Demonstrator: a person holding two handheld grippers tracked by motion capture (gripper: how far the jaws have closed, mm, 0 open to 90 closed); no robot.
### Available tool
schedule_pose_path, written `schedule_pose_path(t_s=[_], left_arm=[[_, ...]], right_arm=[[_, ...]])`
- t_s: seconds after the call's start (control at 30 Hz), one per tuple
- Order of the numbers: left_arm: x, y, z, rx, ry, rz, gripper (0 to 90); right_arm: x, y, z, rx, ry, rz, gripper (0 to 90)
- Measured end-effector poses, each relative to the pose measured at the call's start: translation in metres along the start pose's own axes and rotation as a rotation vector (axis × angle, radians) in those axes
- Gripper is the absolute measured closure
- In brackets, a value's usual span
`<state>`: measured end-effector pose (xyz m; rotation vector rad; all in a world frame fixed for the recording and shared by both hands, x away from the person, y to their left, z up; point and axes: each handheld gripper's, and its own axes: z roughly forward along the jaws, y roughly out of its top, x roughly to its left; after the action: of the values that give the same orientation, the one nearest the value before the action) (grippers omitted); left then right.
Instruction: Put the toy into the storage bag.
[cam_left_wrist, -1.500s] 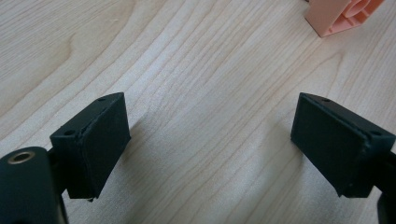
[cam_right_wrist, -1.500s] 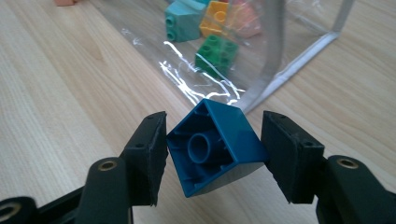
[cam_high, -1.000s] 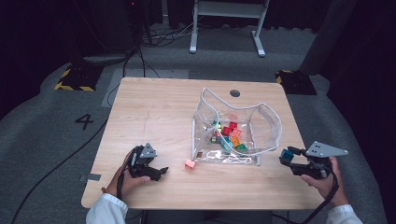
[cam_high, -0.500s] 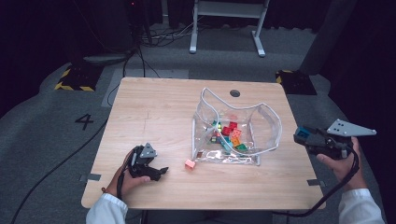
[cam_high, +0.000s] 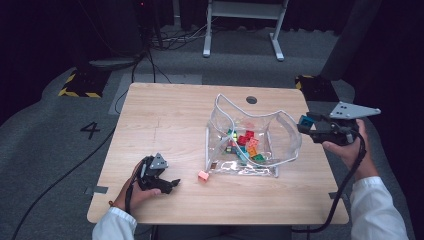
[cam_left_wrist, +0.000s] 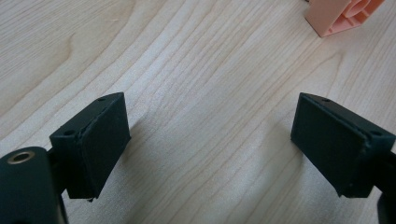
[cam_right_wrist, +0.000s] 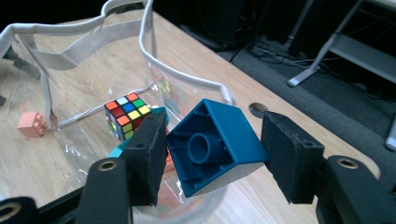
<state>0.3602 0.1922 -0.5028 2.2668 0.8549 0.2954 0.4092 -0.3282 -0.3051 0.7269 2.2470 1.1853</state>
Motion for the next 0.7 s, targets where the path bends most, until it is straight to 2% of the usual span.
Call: schedule_pose_path(t_s=[0.07, 0.17, 0.23, 0.4, 0.53, 0.7], left_arm=[[0.000, 0.000, 0.000, -0.001, -0.001, 0.000, 11.7], [0.000, 0.000, 0.000, 0.000, -0.001, 0.000, 11.7], [0.000, 0.000, 0.000, 0.000, -0.001, 0.000, 11.7], [0.000, 0.000, 0.000, 0.000, 0.000, 0.001, 11.7], [0.000, 0.000, 0.000, -0.001, 0.000, 0.002, 11.7], [0.000, 0.000, 0.000, -0.001, -0.001, 0.002, 11.7]], right_arm=[[0.003, 0.007, 0.009, 0.023, 0.013, -0.018, 42.5], [0.007, 0.016, 0.019, 0.027, 0.040, -0.021, 42.5], [0.011, 0.022, 0.026, 0.048, 0.042, -0.034, 42.5], [0.020, 0.032, 0.042, 0.059, 0.090, -0.048, 42.5], [0.026, 0.037, 0.056, 0.089, 0.117, -0.085, 42.5], [0.033, 0.042, 0.077, 0.169, 0.148, -0.155, 42.5]])
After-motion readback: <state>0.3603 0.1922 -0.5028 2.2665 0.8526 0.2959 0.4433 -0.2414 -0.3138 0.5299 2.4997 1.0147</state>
